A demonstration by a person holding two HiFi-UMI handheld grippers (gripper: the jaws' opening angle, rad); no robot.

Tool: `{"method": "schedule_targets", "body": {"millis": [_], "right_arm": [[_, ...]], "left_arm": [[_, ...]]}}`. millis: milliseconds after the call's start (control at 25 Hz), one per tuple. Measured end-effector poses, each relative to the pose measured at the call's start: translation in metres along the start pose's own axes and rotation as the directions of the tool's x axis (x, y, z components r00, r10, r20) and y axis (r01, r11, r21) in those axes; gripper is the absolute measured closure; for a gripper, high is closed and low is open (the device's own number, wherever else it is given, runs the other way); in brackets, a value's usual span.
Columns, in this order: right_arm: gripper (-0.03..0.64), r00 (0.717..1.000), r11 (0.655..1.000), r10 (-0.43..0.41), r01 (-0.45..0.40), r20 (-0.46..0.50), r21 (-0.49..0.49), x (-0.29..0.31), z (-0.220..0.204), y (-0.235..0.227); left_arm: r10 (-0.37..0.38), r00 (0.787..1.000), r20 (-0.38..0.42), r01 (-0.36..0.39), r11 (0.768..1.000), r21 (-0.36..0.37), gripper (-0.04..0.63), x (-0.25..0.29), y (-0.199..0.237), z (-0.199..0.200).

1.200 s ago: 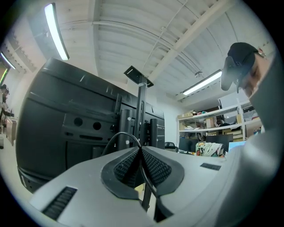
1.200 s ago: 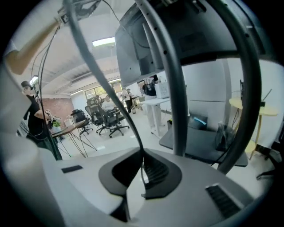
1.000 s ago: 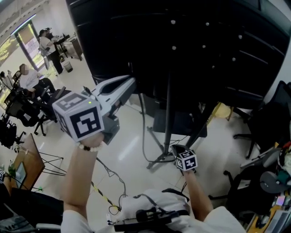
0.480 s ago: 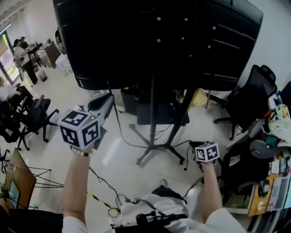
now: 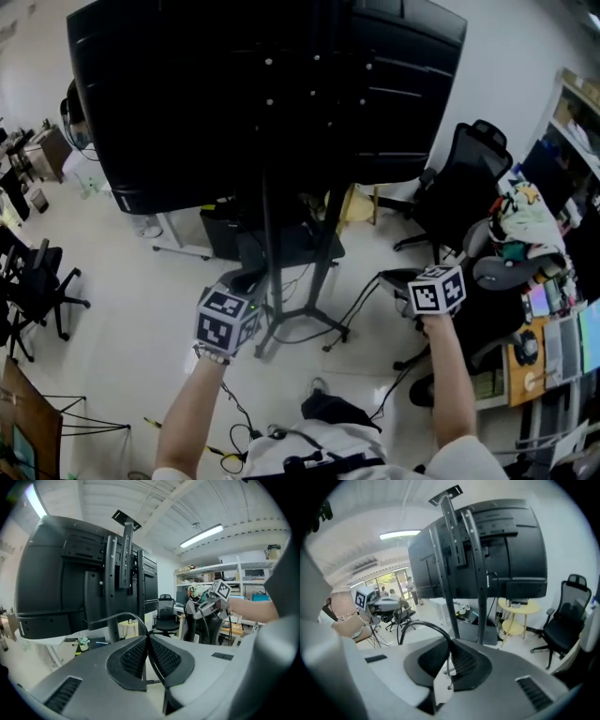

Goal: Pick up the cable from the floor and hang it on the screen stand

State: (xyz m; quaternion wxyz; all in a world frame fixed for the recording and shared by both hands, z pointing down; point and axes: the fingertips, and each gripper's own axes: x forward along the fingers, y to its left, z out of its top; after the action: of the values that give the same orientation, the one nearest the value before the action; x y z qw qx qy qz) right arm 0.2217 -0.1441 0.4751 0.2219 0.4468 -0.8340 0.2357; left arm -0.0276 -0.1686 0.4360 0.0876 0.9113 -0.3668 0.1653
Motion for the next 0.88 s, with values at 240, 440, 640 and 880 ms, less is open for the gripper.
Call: {"method": "schedule_targets", "body": {"millis": [240, 440, 640, 880], "right_arm": [[0.598, 0.963, 0.973, -0.153, 0.186, 0.224, -0.138, -0.057, 0.129, -0.006], [0.597, 0.912, 0.933, -0.2, 0.289, 0.358, -0.215, -0.066, 0.232, -0.029], [0.597, 0.861, 0.888, -0.238, 0.381, 0.45, -0.259, -0.07, 0.316, -0.062], [0.597, 0.807, 0.844, -0.262, 0.458, 0.529, -0.281, -0.075, 0.407, -0.096]], "left_arm": [[-0.016, 1.0, -0.024, 0.015, 1.0, -0.026, 0.578, 0.02, -0.019, -0.013], [0.012, 0.999, -0.03, -0.011, 0.999, 0.036, 0.578, 0.049, -0.01, 0.007], [0.024, 1.0, -0.001, -0.024, 0.997, 0.08, 0.578, 0.083, -0.001, 0.044], [0.036, 0.998, 0.052, -0.041, 0.994, 0.103, 0.578, 0.12, 0.015, 0.093]]}}
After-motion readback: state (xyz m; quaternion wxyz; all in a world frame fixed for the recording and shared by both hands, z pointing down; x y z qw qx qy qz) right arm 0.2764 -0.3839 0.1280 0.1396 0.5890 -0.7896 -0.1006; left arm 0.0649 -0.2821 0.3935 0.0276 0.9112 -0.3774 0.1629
